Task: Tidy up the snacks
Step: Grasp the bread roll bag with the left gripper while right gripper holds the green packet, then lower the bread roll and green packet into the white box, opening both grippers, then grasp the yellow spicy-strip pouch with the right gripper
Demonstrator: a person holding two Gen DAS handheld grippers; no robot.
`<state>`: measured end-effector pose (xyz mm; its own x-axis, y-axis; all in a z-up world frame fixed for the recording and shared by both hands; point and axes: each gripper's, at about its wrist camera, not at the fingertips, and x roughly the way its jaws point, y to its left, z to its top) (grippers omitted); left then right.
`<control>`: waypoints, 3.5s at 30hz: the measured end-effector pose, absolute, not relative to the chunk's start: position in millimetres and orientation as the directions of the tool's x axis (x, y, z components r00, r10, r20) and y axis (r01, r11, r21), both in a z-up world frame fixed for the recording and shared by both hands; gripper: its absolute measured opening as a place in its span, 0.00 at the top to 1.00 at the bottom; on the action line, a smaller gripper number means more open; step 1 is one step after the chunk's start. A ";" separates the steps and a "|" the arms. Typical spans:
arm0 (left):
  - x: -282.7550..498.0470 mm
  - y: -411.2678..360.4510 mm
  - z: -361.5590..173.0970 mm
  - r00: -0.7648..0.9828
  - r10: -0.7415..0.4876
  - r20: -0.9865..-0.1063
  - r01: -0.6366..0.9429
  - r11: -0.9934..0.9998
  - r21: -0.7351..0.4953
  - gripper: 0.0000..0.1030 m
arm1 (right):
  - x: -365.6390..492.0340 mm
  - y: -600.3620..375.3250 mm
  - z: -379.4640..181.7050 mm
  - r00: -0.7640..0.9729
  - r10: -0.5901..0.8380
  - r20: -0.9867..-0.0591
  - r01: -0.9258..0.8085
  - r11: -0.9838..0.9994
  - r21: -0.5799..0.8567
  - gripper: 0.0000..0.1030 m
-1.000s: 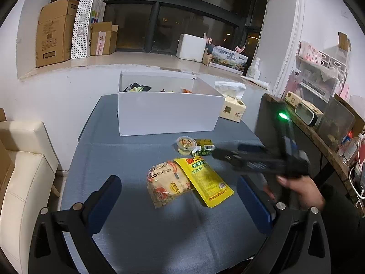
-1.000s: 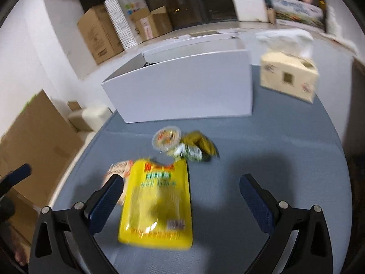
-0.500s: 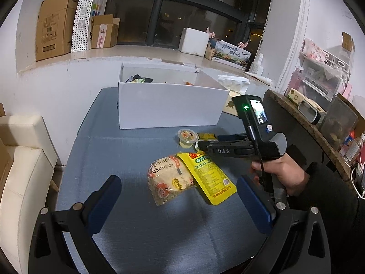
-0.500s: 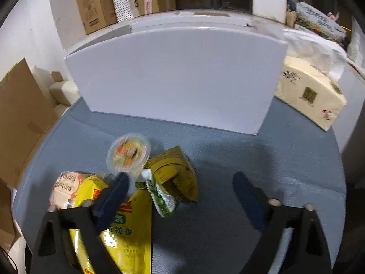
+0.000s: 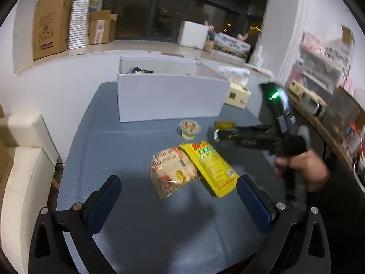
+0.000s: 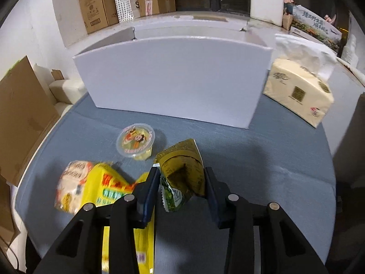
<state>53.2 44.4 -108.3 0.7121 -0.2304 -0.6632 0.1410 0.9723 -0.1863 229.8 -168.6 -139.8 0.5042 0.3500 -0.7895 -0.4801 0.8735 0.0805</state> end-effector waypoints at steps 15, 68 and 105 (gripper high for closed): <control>118.2 23.5 -164.3 0.607 -0.147 -0.781 0.199 0.980 -0.029 0.00 | 138.6 -236.8 -115.3 0.564 0.433 -0.703 -0.396 0.889 0.230 0.59; 318.8 80.8 -37.2 0.787 -0.198 -0.584 0.123 0.978 -0.166 0.22 | 351.4 -126.9 -18.7 0.678 0.426 -0.599 -0.397 0.898 0.189 0.58; 162.0 39.8 2.4 0.849 -0.124 -0.513 0.158 0.987 0.023 0.00 | 238.5 -194.9 -1.0 0.742 0.466 -0.481 -0.404 0.884 0.234 0.00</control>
